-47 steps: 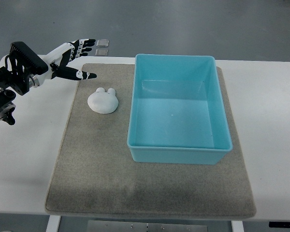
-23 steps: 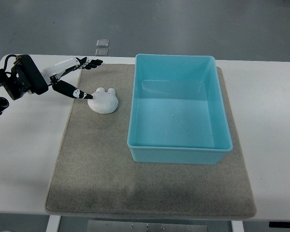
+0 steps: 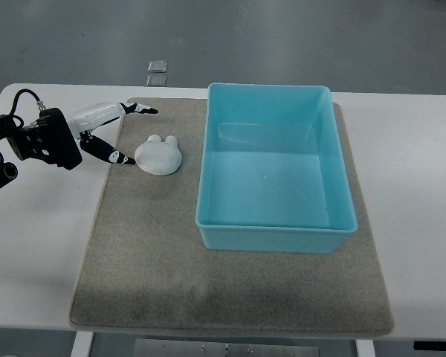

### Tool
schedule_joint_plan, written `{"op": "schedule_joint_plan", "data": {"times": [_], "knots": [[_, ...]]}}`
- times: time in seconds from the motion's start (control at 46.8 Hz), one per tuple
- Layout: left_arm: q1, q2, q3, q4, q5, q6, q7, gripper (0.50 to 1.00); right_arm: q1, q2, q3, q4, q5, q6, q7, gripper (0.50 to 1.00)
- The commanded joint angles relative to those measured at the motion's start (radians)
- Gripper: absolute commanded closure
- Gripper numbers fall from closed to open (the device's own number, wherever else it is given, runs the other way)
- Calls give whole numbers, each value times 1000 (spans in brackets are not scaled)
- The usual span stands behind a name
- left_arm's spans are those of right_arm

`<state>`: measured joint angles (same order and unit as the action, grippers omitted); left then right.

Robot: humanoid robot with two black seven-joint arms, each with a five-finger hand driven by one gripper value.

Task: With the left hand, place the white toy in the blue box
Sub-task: 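Reach the left hand forward and down toward the white rabbit toy, then close the left hand fingers around the white rabbit toy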

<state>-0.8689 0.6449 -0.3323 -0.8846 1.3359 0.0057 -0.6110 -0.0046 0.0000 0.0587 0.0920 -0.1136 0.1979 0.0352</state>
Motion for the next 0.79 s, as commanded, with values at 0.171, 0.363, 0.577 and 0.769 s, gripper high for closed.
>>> {"op": "schedule_joint_plan", "data": {"times": [0.171, 0.363, 0.577, 0.769], "knots": [[-4, 7, 18, -88, 5, -9, 0, 574, 0, 0, 1, 0, 0, 0, 0, 564], [-15, 7, 49, -96, 17, -7, 0, 574, 0, 0, 0, 0, 0, 0, 0, 564], [-16, -5, 50, -88, 84, 16, 0, 581, 0, 0, 1, 0, 0, 0, 0, 564], [-16, -28, 75, -76, 108, 60, 0, 583, 0, 0, 0, 0, 0, 0, 0, 564]]}}
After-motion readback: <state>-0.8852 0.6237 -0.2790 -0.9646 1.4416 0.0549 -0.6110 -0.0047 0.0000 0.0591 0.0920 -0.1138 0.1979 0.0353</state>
